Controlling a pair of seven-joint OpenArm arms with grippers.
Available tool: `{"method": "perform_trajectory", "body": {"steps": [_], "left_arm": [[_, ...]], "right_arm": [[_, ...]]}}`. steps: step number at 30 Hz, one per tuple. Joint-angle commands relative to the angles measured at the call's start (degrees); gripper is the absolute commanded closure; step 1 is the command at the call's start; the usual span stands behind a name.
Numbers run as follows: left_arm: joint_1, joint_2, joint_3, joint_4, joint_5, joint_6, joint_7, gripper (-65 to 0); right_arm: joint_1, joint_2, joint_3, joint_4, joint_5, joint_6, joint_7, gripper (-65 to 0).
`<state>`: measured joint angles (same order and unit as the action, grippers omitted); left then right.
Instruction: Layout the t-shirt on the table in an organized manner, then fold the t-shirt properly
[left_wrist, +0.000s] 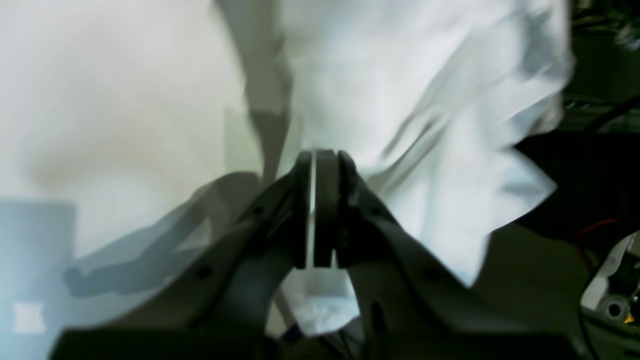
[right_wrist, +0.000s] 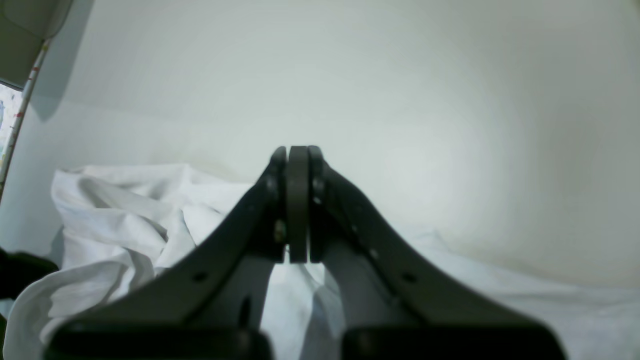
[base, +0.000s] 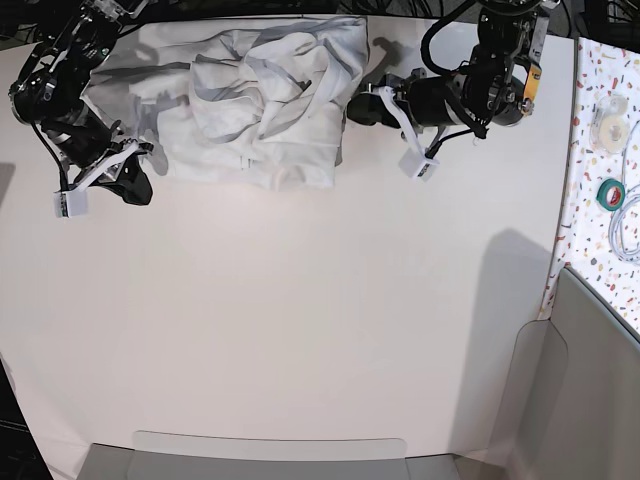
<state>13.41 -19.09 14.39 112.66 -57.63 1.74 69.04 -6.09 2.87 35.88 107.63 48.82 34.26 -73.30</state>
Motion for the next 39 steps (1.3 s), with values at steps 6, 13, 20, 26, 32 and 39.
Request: {"method": "perform_trajectory", "body": {"steps": [6,13,20,26,32,39], "left_arm": [[-1.0,0.3,9.7,0.9,-1.3,-0.1,-1.2,0.0],[-4.4,0.4,22.6,0.3,2.8,-0.1,-0.7,0.0],[-10.2,0.4,30.5,-1.1,4.5,-0.1,-0.6,0.0],[-16.6,3.0,36.6,-1.3,4.6,-0.1,-0.3,0.0],[-21.8,10.3,37.4,-7.7,5.4,-0.1,3.6,-6.4],[-22.9,13.7,37.5,-12.5,9.1,-0.1,-0.9,-16.1]], "right_arm": [[-0.5,0.7,0.2,-0.2,1.1,0.2,1.4,0.0],[-0.5,0.8,0.2,-0.2,1.1,0.1,1.4,0.0],[-0.6,0.6,0.2,-0.2,1.1,0.1,1.3,0.0],[-0.6,0.6,-0.1,-0.2,1.0,0.0,1.3,0.0],[-0.6,0.8,0.2,-0.2,1.0,-2.7,1.3,0.0],[-1.3,0.5,0.1,-0.2,1.0,-4.2,1.3,0.0]]}}
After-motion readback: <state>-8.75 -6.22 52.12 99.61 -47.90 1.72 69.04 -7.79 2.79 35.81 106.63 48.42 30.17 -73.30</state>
